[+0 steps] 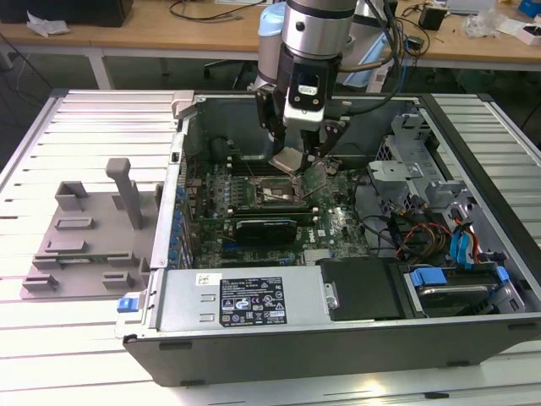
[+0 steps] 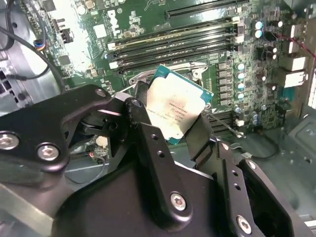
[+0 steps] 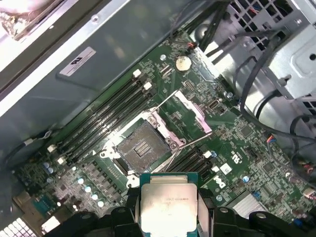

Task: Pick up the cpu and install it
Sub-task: 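Place the cpu into insertion slot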

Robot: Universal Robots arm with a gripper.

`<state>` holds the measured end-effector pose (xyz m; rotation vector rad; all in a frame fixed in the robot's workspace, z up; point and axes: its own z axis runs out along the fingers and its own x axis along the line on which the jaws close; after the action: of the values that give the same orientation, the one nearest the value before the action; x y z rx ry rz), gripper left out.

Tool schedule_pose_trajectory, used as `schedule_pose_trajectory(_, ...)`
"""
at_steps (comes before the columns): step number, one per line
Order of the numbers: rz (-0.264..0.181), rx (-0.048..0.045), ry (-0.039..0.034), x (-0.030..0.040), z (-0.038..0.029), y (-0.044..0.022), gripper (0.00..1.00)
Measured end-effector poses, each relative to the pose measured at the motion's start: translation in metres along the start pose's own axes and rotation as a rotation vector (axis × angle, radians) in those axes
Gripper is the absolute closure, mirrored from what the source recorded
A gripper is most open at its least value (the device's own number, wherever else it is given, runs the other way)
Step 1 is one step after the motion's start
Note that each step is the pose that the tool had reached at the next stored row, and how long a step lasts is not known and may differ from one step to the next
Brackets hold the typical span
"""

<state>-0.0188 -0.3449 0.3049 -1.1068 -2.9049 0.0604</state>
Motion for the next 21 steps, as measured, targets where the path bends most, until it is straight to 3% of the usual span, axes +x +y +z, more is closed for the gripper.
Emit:
schedule_pose_trajectory(18,0.279,0.0122,-0.0018,0.0,0.0008,0.0,0.45)
schedule_pose_trajectory(21,0.369,0.0128,0.0015,0.0,0.0012,0.0001,0.45)
